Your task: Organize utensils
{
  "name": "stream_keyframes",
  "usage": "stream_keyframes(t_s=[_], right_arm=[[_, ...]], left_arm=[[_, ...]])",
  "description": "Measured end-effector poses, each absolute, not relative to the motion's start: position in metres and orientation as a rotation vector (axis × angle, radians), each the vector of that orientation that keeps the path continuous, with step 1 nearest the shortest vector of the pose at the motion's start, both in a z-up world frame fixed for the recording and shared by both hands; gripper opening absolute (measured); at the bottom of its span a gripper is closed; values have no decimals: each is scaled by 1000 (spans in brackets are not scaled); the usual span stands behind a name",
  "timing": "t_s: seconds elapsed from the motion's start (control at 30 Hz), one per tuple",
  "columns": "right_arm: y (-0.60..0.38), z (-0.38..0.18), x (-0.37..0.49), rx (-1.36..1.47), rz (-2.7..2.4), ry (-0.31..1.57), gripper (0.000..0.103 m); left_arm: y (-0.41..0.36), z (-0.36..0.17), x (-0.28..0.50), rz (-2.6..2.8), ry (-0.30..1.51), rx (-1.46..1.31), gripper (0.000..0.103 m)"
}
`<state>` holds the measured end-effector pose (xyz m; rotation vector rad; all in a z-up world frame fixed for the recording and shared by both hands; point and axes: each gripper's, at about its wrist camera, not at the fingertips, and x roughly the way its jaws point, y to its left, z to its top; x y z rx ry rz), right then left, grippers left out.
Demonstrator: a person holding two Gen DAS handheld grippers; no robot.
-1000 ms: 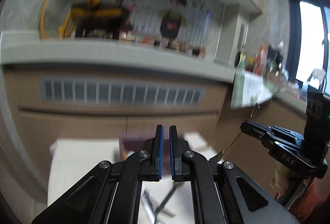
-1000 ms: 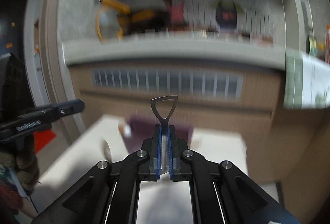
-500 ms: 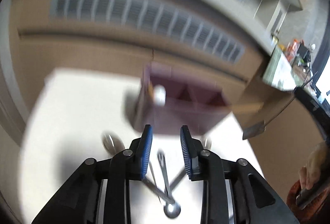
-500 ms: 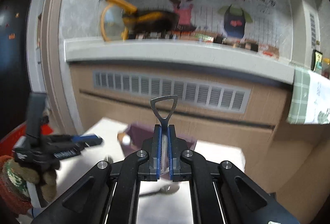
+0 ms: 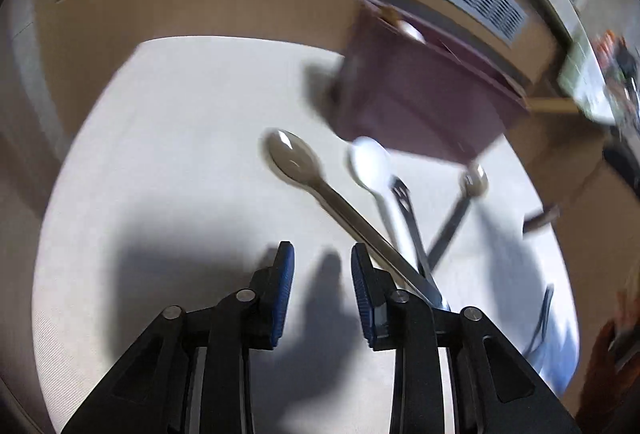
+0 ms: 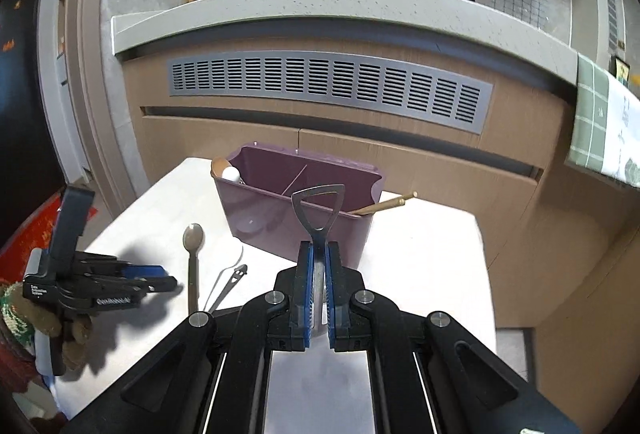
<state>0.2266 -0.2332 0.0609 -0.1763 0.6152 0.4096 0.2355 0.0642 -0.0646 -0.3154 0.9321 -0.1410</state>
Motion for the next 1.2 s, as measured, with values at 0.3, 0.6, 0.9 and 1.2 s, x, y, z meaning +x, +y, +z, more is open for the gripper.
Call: stream_keyframes(t_s=[0.3,0.6,0.9,1.2], right_arm=[[-236,55,229,-115,417,648,5],[-247,43,231,-115,374,657,5],[-251,44,234,-68,381,664,5],[-246,59,228,-45,396,632,5]], left_arm=[[58,-74,287,-8,927,-329,54],[36,-79,297,44,910,-95,35],[43,-34,219,-63,716,-108,31],[38,25,200,-81,534,-87,4]])
